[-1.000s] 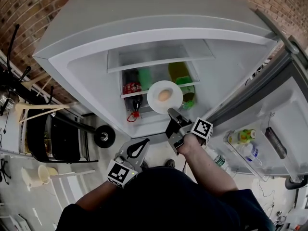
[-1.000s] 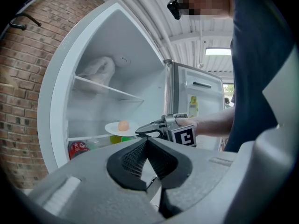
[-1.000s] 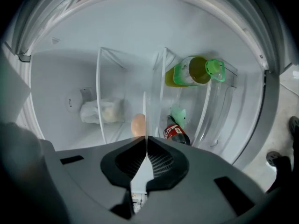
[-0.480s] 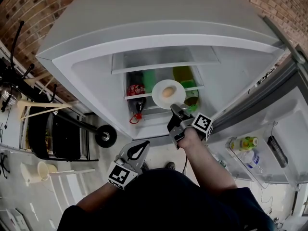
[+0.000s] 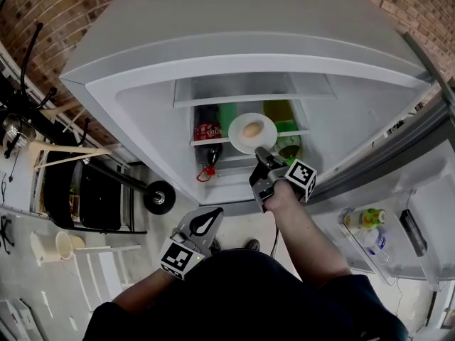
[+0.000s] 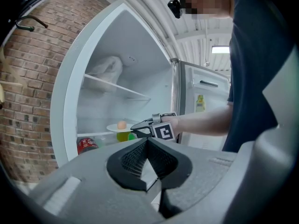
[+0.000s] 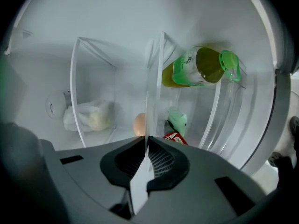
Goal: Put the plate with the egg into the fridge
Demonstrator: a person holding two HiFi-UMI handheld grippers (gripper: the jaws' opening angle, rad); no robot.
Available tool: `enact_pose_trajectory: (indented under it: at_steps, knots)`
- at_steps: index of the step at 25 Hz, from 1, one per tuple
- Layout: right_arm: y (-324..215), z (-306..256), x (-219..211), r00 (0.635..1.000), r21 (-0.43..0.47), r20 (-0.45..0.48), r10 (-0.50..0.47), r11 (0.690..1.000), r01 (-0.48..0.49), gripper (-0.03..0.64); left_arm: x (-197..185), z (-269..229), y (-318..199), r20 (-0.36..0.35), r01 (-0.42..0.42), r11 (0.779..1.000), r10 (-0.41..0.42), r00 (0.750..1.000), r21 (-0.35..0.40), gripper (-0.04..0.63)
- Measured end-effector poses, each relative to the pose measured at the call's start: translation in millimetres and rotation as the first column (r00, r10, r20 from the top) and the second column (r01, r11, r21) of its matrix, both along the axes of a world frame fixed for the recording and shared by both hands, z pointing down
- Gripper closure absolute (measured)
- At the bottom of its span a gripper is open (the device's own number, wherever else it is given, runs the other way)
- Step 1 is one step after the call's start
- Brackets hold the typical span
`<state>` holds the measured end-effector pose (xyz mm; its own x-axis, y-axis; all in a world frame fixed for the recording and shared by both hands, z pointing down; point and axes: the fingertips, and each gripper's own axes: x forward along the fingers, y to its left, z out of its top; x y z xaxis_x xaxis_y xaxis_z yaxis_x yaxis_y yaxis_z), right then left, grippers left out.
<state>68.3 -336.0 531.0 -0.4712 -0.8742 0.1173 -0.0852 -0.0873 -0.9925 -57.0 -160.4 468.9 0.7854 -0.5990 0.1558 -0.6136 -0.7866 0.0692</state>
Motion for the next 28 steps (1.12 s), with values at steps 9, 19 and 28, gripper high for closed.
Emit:
enact_pose_trajectory:
  at_steps: [9,19,28]
  knots:
    - [-22,3,-2,1.000,0.004,-0.020,-0.001,1.000,0.001,0.591,-9,2,-2,0.005,0.026,1.000,-0.026,1.000,-0.004,0.591]
    - [-37,5,-7,1.000,0.001,0.021,0.001,1.000,-0.001,0.589,-19,1,-6,0.006,0.067,0.998,-0.067,0.998,-0.006,0.591]
    - [-45,7,-8,1.000,0.022,-0.001,0.025,0.999,-0.025,0.589,-23,2,-7,0.004,0.085,0.996,-0.085,0.996,-0.008,0.591]
